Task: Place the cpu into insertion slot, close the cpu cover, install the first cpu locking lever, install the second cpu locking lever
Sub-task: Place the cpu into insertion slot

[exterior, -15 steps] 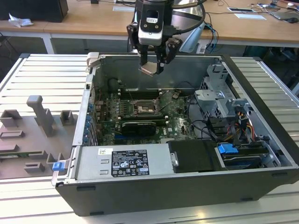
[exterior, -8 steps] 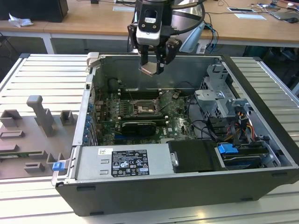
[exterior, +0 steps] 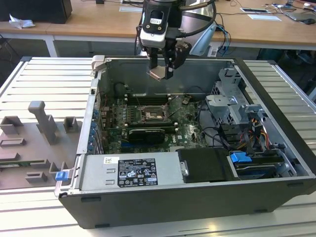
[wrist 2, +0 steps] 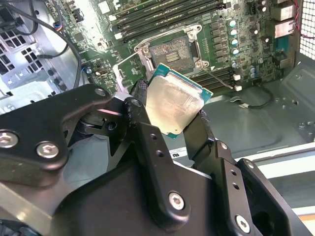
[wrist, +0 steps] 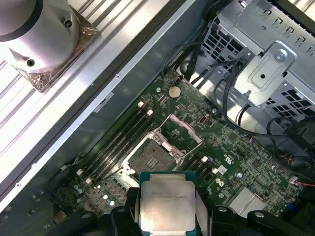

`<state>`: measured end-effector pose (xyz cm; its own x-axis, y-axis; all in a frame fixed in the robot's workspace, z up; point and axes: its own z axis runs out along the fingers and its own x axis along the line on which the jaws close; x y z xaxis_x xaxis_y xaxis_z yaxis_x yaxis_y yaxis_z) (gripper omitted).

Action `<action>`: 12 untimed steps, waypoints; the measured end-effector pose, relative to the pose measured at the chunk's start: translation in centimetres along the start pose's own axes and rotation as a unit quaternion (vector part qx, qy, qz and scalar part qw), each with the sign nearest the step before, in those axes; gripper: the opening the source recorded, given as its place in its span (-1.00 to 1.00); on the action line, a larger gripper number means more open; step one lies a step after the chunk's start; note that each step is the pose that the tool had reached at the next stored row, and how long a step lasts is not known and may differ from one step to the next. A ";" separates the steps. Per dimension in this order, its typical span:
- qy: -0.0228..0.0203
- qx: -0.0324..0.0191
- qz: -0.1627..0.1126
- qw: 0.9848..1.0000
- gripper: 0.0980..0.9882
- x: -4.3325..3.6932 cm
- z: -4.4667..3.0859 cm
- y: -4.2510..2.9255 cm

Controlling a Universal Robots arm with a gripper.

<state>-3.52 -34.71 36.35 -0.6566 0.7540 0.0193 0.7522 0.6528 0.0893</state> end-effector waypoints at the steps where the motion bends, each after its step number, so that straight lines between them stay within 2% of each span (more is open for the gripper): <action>1: 0.000 0.000 0.005 1.000 0.00 0.00 0.01 0.00; 6: -0.002 -0.001 0.025 1.000 0.00 0.00 0.05 0.00; 12: -0.006 -0.001 0.068 0.998 0.00 -0.01 0.12 -0.01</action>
<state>-3.51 -34.71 36.23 -0.5479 0.8363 0.0192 0.8341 0.5444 0.0892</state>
